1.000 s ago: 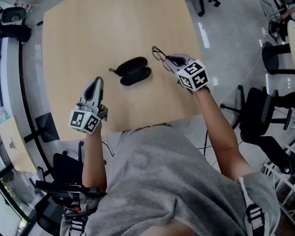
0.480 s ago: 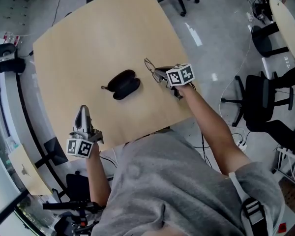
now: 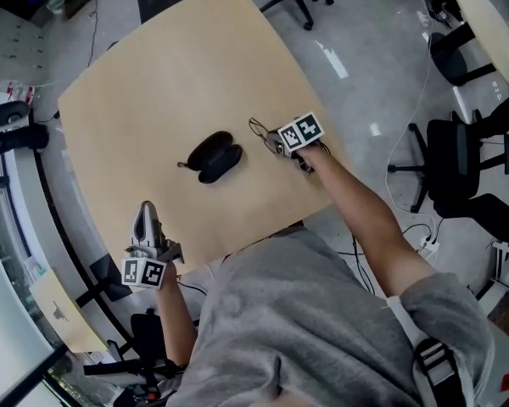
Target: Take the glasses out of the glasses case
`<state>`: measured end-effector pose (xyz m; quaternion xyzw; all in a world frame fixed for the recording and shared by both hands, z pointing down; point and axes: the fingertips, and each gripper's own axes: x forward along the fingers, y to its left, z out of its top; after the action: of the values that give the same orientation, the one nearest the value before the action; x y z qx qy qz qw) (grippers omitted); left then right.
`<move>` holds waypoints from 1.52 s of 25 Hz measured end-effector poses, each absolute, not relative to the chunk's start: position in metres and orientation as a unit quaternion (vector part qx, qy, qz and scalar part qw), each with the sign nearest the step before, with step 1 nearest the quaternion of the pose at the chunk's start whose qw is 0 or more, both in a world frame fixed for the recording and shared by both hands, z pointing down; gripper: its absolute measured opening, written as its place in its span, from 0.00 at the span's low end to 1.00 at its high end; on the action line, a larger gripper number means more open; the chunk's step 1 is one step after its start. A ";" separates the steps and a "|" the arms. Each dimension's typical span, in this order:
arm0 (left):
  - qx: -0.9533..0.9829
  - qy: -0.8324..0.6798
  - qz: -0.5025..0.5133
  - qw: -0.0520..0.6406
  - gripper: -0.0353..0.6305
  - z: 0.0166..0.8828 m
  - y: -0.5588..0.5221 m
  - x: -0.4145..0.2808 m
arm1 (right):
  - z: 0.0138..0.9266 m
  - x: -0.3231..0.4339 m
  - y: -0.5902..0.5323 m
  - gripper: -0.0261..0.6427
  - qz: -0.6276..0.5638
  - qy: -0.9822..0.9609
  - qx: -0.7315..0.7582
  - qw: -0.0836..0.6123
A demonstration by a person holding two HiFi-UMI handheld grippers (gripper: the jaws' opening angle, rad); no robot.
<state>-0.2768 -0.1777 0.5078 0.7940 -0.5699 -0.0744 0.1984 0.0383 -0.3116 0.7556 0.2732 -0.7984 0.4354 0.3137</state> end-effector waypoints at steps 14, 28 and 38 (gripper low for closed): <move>0.805 -0.558 -0.075 0.189 0.06 0.499 -0.161 -0.267 | 0.751 0.065 -0.310 0.09 0.327 -0.812 0.325 0.358; 0.813 -0.558 -0.095 0.136 0.06 0.459 -0.116 -0.203 | 0.582 0.097 -0.267 0.05 0.227 -0.903 0.317 0.183; 0.813 -0.574 -0.070 0.059 0.06 0.391 -0.053 -0.207 | 0.403 0.070 -0.167 0.05 0.075 -0.964 0.246 0.074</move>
<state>-0.2075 -0.0531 0.3908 0.8133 -0.5744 -0.0704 0.0594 0.0695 -0.1673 0.4034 0.2456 -0.9636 0.0752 0.0741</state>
